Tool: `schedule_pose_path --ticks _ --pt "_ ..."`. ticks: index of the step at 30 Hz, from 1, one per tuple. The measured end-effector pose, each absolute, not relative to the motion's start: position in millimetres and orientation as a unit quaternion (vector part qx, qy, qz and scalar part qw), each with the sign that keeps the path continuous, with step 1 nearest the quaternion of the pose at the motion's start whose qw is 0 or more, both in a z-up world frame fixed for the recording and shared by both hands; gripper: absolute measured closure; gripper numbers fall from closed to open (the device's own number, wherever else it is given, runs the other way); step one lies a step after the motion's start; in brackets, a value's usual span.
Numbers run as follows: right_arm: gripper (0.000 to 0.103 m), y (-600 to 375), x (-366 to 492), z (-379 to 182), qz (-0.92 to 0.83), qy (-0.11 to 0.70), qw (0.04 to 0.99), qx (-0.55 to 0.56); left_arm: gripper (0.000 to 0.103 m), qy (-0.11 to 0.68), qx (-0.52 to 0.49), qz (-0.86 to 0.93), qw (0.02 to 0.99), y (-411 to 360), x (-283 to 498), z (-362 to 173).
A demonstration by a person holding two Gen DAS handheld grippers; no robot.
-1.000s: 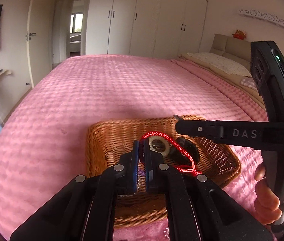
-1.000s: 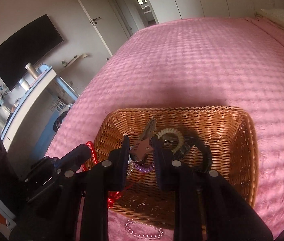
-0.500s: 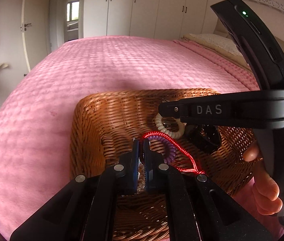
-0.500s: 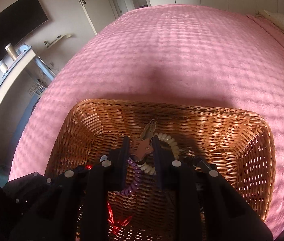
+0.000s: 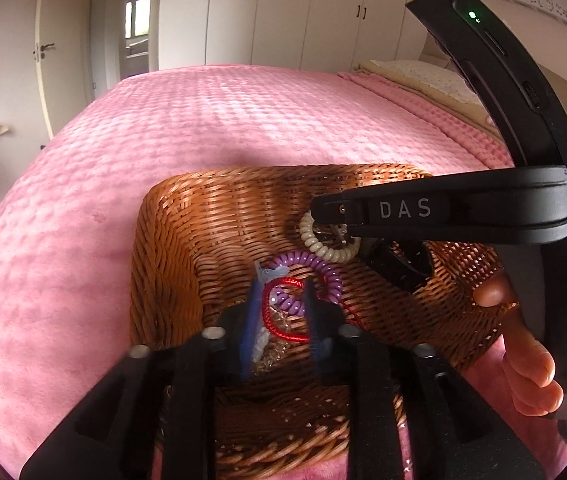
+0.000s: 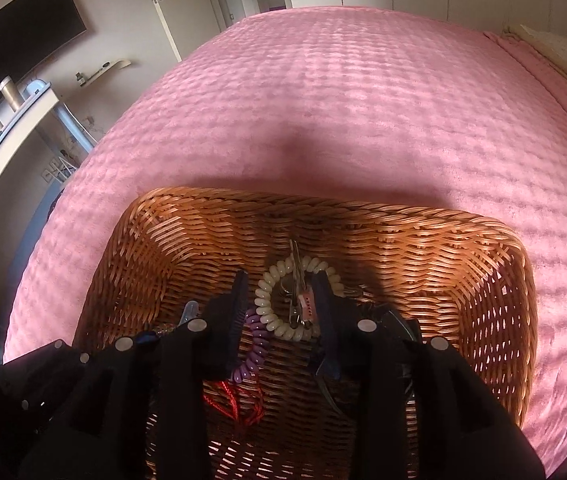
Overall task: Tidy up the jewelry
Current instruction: 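Carry the red bracelet and keys into the wicker basket and release both, then grasp the small charm with the left tool while the right tool grasps the silver chain bracelet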
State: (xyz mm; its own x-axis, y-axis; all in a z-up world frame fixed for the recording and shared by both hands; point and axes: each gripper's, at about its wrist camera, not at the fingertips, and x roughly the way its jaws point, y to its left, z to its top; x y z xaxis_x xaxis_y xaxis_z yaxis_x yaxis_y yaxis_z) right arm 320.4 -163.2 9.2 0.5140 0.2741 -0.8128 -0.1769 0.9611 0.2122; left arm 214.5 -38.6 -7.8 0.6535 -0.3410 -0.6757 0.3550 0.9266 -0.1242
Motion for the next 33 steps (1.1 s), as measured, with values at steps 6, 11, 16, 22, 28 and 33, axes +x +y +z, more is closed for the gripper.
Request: schedule_pose_path --ticks 6,11,16,22,28,33 --pt "0.062 -180.7 272.9 42.4 0.133 0.435 0.889 0.054 0.061 0.340 -0.023 -0.226 0.913 -22.3 181.1 21.0" --pt "0.062 -194.2 216.5 69.3 0.146 0.403 0.902 0.054 0.061 0.306 -0.037 -0.236 0.921 -2.0 136.3 50.0" --pt "0.061 -206.9 165.6 74.0 0.153 0.389 0.907 0.054 0.061 0.286 -0.041 -0.235 0.928 14.2 95.1 65.1" --pt "0.061 -209.7 120.3 54.6 0.148 0.391 0.907 0.046 0.060 0.288 -0.041 -0.226 0.930 27.3 63.1 59.1" --pt "0.061 -210.6 96.4 22.4 0.138 0.403 0.903 0.046 0.058 0.311 -0.052 -0.220 0.923 37.4 39.4 33.5" --pt "0.061 -205.5 78.9 0.9 0.131 0.400 0.906 0.037 0.057 0.335 -0.060 -0.224 0.913 43.3 29.4 8.3"
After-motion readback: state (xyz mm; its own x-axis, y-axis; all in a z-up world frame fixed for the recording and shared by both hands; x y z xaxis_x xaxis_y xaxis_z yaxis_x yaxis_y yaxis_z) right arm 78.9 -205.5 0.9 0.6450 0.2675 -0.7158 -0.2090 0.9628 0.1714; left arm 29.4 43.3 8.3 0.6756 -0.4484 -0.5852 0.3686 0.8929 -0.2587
